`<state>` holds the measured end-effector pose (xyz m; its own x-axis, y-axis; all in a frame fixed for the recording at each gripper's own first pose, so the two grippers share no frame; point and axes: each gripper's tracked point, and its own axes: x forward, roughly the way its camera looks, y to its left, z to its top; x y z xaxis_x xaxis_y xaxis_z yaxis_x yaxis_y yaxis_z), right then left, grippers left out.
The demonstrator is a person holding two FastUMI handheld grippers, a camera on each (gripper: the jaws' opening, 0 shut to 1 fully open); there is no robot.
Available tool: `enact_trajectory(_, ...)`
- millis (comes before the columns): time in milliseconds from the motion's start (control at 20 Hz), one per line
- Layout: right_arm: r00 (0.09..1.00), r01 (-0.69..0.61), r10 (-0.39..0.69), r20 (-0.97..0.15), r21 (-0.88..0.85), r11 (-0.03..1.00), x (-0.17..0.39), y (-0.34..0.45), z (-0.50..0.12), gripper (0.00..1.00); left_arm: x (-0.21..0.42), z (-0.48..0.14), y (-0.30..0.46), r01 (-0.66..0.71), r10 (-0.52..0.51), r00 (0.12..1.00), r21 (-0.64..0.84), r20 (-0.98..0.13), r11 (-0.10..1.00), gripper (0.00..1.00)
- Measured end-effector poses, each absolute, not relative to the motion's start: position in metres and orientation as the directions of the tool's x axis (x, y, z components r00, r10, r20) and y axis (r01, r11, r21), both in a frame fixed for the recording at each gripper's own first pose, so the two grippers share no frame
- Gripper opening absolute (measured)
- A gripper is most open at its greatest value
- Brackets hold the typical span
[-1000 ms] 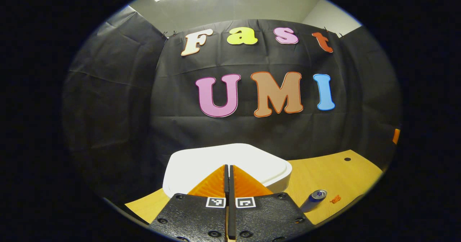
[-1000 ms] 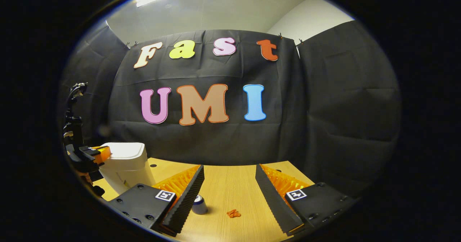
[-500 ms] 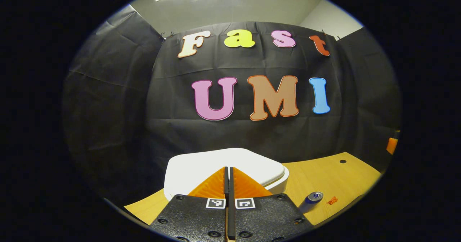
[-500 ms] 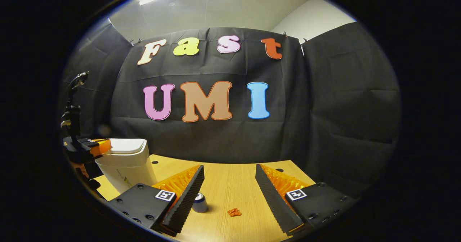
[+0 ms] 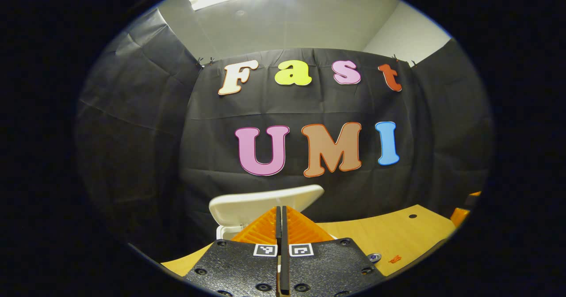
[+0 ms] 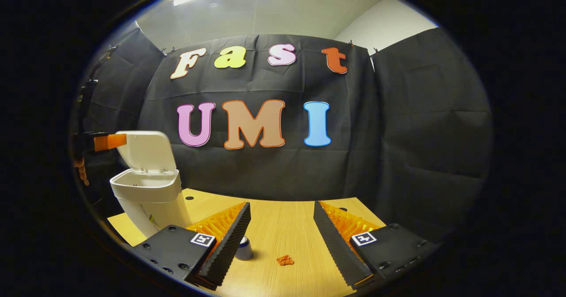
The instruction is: Press the lid of the desktop garbage bin to open it, pick up the crumpled paper on the desktop and throw it into the bin, then pick up the pop can on the desktop and drop it into the bin, and finally close the garbage bin lid.
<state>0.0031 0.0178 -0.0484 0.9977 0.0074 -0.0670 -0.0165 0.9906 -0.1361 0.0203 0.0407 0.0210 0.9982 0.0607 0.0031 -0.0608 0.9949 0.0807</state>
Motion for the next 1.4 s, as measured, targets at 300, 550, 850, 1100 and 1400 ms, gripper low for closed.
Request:
enact_trajectory(300, 0.992, -0.062, 0.050, -0.114, -0.101, 0.993, 0.015, 0.013, -0.069, 0.96, 0.000, 0.006, 0.020, -0.007, 0.007, 1.000, 0.044, -0.017, 0.999, 0.06)
enact_trajectory(550, 0.984, -0.085, 0.066, -0.164, -0.113, 0.990, 0.035, 0.001, -0.094, 0.96, -0.009, 0.003, 0.016, -0.019, 0.018, 1.000, 0.054, 0.009, 0.998, 0.99)
enact_trajectory(850, 0.950, -0.145, 0.090, -0.300, -0.167, 0.975, 0.070, -0.006, -0.161, 0.96, -0.026, -0.010, 0.035, -0.122, 0.122, 0.993, 0.083, 0.000, 0.989, 0.93)
enact_trajectory(1100, 0.847, -0.229, 0.111, -0.520, -0.168, 0.959, 0.107, -0.010, -0.244, 0.96, -0.045, -0.015, 0.061, -0.235, 0.239, 0.971, 0.140, -0.014, 0.962, 0.93)
enact_trajectory(1400, 0.646, -0.185, 0.052, -0.762, -0.090, 0.979, 0.127, -0.032, -0.321, 0.98, -0.070, -0.015, 0.092, -0.357, 0.365, 0.931, 0.170, -0.013, 0.918, 0.96)
